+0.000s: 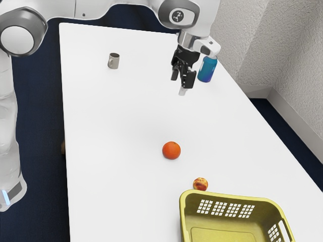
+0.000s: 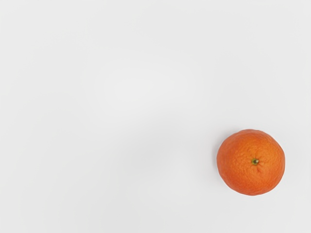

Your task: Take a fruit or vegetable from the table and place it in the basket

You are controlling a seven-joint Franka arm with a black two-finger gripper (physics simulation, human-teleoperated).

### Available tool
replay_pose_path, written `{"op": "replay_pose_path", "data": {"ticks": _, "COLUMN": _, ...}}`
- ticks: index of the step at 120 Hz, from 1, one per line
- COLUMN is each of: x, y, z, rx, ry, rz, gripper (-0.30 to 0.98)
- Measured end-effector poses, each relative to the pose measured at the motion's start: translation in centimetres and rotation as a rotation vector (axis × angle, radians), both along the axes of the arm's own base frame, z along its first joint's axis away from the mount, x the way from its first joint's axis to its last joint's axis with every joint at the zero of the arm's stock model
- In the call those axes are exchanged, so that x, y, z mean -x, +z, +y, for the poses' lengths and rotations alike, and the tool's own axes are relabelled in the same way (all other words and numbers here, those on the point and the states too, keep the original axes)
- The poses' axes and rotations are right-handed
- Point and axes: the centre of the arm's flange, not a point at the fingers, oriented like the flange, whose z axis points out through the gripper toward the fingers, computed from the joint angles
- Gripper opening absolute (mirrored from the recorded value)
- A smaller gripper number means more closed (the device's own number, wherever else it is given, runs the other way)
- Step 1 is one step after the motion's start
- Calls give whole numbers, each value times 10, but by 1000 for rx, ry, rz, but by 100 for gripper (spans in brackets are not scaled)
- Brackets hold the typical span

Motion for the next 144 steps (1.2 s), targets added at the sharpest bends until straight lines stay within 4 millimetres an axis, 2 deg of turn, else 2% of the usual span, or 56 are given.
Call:
{"op": "replay_pose_path", "data": {"ticks": 1, "x": 0, "y": 0, "z": 0, "rx": 0, "ry": 0, "rz": 0, "gripper": 68}}
{"op": "replay_pose_path", "data": {"ticks": 3, "x": -7, "y": 26, "z": 0, "rx": -1, "ry": -1, "rz": -50, "gripper": 68}}
{"op": "replay_pose_path", "data": {"ticks": 6, "x": -12, "y": 53, "z": 1, "rx": -5, "ry": 0, "rz": -98, "gripper": 68}}
{"op": "replay_pose_path", "data": {"ticks": 11, "x": -14, "y": 77, "z": 10, "rx": -12, "ry": 14, "rz": -134, "gripper": 68}}
{"op": "replay_pose_path", "data": {"ticks": 17, "x": -12, "y": 88, "z": 32, "rx": -19, "ry": 51, "rz": -140, "gripper": 68}}
{"op": "replay_pose_path", "data": {"ticks": 25, "x": -8, "y": 92, "z": 62, "rx": -23, "ry": 99, "rz": -130, "gripper": 69}}
{"op": "replay_pose_path", "data": {"ticks": 34, "x": -3, "y": 95, "z": 73, "rx": -23, "ry": 115, "rz": -121, "gripper": 69}}
{"op": "replay_pose_path", "data": {"ticks": 40, "x": 8, "y": 121, "z": 70, "rx": -23, "ry": 107, "rz": -159, "gripper": 69}}
{"op": "replay_pose_path", "data": {"ticks": 51, "x": 47, "y": 202, "z": 52, "rx": -29, "ry": 73, "rz": -316, "gripper": 69}}
{"op": "replay_pose_path", "data": {"ticks": 54, "x": 59, "y": 219, "z": 43, "rx": -26, "ry": 55, "rz": -349, "gripper": 69}}
{"op": "replay_pose_path", "data": {"ticks": 60, "x": 71, "y": 235, "z": 26, "rx": -19, "ry": 18, "rz": -376, "gripper": 69}}
{"op": "replay_pose_path", "data": {"ticks": 67, "x": 75, "y": 238, "z": 6, "rx": -12, "ry": -26, "rz": -377, "gripper": 69}}
{"op": "replay_pose_path", "data": {"ticks": 73, "x": 71, "y": 232, "z": -12, "rx": -7, "ry": -62, "rz": -359, "gripper": 69}}
{"op": "replay_pose_path", "data": {"ticks": 84, "x": 56, "y": 205, "z": -41, "rx": -3, "ry": -122, "rz": -287, "gripper": 69}}
{"op": "replay_pose_path", "data": {"ticks": 93, "x": 38, "y": 178, "z": -52, "rx": -7, "ry": -143, "rz": -225, "gripper": 68}}
{"op": "replay_pose_path", "data": {"ticks": 99, "x": 27, "y": 163, "z": -41, "rx": -12, "ry": -121, "rz": -194, "gripper": 68}}
{"op": "replay_pose_path", "data": {"ticks": 108, "x": 11, "y": 143, "z": 0, "rx": -21, "ry": -44, "rz": -151, "gripper": 68}}
{"op": "replay_pose_path", "data": {"ticks": 117, "x": 9, "y": 100, "z": 25, "rx": -15, "ry": -2, "rz": -66, "gripper": 69}}
{"op": "replay_pose_path", "data": {"ticks": 120, "x": 7, "y": 85, "z": 29, "rx": -12, "ry": 3, "rz": -44, "gripper": 69}}
{"op": "replay_pose_path", "data": {"ticks": 127, "x": 2, "y": 33, "z": 32, "rx": 7, "ry": 5, "rz": 20, "gripper": 69}}
{"op": "replay_pose_path", "data": {"ticks": 131, "x": -2, "y": 11, "z": 32, "rx": 19, "ry": 3, "rz": 38, "gripper": 69}}
{"op": "replay_pose_path", "data": {"ticks": 139, "x": -7, "y": -29, "z": 28, "rx": 31, "ry": -7, "rz": 55, "gripper": 69}}
{"op": "replay_pose_path", "data": {"ticks": 144, "x": -10, "y": -42, "z": 25, "rx": 31, "ry": -18, "rz": 43, "gripper": 69}}
